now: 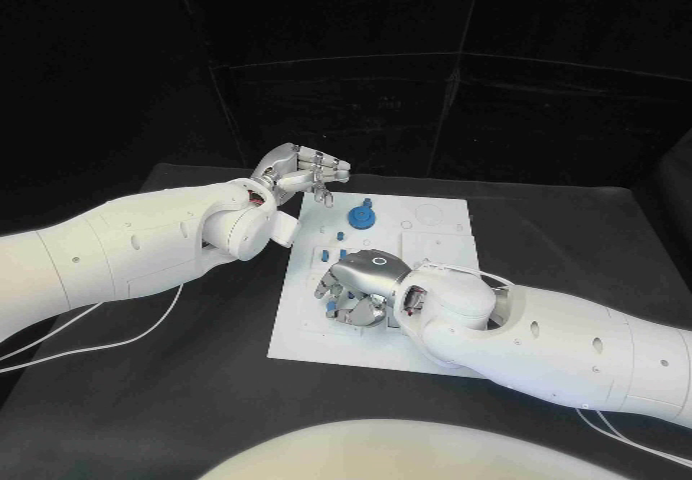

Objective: Assemble the parts on the task board

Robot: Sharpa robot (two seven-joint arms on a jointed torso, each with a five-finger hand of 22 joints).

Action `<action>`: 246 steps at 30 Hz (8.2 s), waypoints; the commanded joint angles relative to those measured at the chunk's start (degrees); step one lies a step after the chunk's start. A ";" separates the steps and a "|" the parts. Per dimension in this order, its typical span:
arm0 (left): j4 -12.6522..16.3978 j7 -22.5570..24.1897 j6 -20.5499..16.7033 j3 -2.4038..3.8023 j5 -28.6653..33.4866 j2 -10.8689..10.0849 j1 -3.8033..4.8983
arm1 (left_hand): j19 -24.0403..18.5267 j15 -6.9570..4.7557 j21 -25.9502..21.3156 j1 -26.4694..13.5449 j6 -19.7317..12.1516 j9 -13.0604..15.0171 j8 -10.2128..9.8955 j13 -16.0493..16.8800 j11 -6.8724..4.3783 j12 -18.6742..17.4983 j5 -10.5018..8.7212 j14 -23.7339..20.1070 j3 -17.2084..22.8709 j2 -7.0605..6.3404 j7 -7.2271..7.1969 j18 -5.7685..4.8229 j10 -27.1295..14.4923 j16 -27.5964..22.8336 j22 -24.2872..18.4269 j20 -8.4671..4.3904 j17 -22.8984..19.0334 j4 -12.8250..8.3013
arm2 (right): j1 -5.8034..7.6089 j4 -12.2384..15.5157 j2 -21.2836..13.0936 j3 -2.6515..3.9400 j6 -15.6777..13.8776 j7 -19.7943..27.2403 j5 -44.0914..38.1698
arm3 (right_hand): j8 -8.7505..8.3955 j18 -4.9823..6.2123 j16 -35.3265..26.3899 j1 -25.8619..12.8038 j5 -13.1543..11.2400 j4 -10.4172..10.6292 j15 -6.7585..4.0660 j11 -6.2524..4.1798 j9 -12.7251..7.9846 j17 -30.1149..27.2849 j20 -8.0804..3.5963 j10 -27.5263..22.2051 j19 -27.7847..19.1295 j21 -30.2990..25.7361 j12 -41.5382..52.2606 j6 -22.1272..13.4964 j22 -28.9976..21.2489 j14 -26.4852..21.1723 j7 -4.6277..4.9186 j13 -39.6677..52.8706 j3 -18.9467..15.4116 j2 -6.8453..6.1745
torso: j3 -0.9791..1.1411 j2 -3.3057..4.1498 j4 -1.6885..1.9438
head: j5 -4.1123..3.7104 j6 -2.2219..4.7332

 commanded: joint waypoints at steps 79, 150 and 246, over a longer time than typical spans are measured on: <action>3.14 0.17 -0.28 -0.01 0.20 -1.97 0.08 | -0.17 0.00 -0.26 0.31 -0.50 0.01 0.66 0.17 -0.01 0.66 -0.23 -0.43 -0.74 0.53 -0.15 0.75 -0.73 -0.20 -0.25 0.17 -0.29 0.02 | 1.86 15.17 -29.02 -0.25 -1.48 -24.19 10.29 | 18.90 -1.15 11.88 -12.49 7.77 12.47 -3.18 -3.99 9.99 15.97 -3.02 10.90 4.00 7.30 64.30 2.36 11.99 2.86 -3.71 63.28 -34.38 4.55 | 0.03 0.04 -0.16 | -7.50 1.24; 2.83 -0.44 0.29 -0.05 0.20 -1.90 0.08 | -0.12 0.00 -0.34 0.22 -0.60 0.00 0.75 0.20 -0.02 0.84 -0.23 -0.41 -0.98 0.57 -0.17 0.76 -0.87 -0.12 -0.33 0.18 -0.29 0.15 | -0.22 14.18 -22.34 -0.21 -10.54 -23.93 22.85 | 21.84 -1.51 12.88 -7.90 18.40 12.15 -3.72 -4.71 12.57 17.93 -3.42 11.80 4.55 8.61 64.39 3.18 14.50 3.11 -4.54 66.15 -34.03 9.10 | -0.11 -0.01 0.01 | -7.17 1.27; 2.70 -0.48 0.62 -0.14 0.20 -2.09 0.03 | -0.07 -0.01 -0.41 0.38 -0.70 -0.01 0.84 0.22 -0.02 1.01 -0.23 -0.42 -1.13 0.55 -0.18 0.76 -1.03 -0.07 -0.41 0.18 -0.35 0.08 | -2.41 12.45 -29.73 -0.29 2.35 -26.92 12.79 | 18.66 -1.85 13.54 -4.12 8.10 10.76 -3.28 -4.24 14.52 20.19 -3.00 12.05 4.84 9.43 61.49 3.30 16.73 3.30 -4.01 67.50 -37.00 9.12 | 0.11 0.09 -1.18 | -9.37 0.82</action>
